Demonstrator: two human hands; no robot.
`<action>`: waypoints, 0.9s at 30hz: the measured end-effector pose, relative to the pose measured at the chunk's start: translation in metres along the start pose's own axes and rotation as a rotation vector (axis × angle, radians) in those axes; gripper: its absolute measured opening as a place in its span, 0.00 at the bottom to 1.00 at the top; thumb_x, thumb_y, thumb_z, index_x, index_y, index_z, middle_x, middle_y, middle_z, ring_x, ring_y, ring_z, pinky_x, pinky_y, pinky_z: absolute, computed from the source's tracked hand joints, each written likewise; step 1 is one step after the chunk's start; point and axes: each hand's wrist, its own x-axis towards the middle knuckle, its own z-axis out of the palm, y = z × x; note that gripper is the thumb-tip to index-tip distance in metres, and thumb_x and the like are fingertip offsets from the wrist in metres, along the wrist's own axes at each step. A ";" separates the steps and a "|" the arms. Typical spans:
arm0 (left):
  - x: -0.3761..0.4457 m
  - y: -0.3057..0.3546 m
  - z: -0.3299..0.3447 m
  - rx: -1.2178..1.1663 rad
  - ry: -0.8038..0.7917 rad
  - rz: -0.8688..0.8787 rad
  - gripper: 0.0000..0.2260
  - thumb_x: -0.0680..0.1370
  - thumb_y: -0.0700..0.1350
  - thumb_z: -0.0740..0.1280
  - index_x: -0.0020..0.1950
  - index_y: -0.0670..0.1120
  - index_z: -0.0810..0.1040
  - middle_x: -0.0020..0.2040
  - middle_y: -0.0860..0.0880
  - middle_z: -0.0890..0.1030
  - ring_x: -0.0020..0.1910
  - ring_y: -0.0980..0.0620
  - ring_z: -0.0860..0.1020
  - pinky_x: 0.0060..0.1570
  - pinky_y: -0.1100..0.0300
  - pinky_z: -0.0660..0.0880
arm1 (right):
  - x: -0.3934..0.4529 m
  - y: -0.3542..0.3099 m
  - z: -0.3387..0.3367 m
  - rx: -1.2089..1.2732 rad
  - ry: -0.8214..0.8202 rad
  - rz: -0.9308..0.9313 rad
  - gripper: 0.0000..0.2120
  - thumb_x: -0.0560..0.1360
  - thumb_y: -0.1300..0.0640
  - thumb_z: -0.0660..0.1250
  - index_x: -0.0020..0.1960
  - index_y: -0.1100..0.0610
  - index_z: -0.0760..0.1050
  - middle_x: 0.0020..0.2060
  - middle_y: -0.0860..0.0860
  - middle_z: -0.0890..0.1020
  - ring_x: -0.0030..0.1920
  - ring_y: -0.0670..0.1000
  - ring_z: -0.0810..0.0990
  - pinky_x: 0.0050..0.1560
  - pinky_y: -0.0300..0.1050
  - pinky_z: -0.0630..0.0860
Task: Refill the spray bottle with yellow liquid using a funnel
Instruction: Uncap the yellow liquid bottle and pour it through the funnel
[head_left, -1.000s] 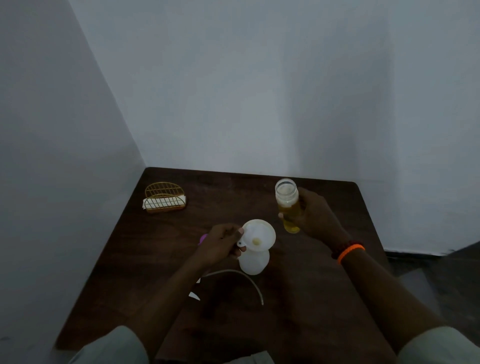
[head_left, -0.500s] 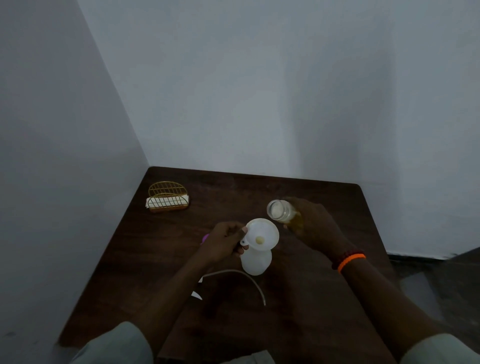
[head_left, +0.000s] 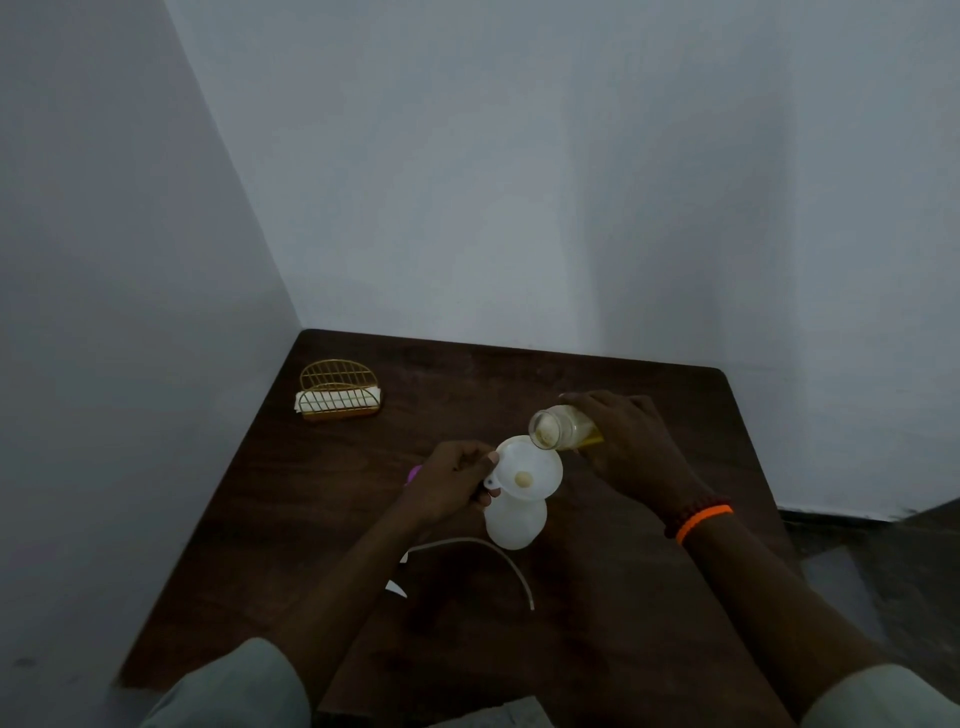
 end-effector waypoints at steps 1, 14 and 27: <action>0.000 0.000 0.000 0.000 -0.001 -0.002 0.11 0.84 0.45 0.62 0.57 0.39 0.81 0.41 0.43 0.83 0.34 0.54 0.81 0.35 0.63 0.78 | 0.000 0.000 0.000 -0.010 -0.003 -0.001 0.31 0.72 0.52 0.75 0.73 0.48 0.69 0.68 0.50 0.76 0.67 0.52 0.74 0.69 0.53 0.63; 0.004 -0.004 0.000 -0.016 0.000 -0.020 0.11 0.83 0.45 0.62 0.57 0.40 0.81 0.43 0.41 0.84 0.34 0.54 0.81 0.35 0.62 0.79 | 0.004 0.006 0.004 -0.141 0.028 -0.054 0.32 0.71 0.54 0.75 0.73 0.46 0.69 0.66 0.50 0.77 0.66 0.53 0.75 0.68 0.56 0.64; 0.007 -0.008 0.000 -0.012 -0.005 -0.002 0.11 0.83 0.45 0.62 0.57 0.40 0.81 0.44 0.40 0.84 0.35 0.53 0.81 0.35 0.62 0.78 | 0.008 0.010 0.004 -0.211 0.048 -0.072 0.32 0.70 0.53 0.76 0.72 0.45 0.70 0.65 0.49 0.78 0.64 0.52 0.75 0.66 0.56 0.66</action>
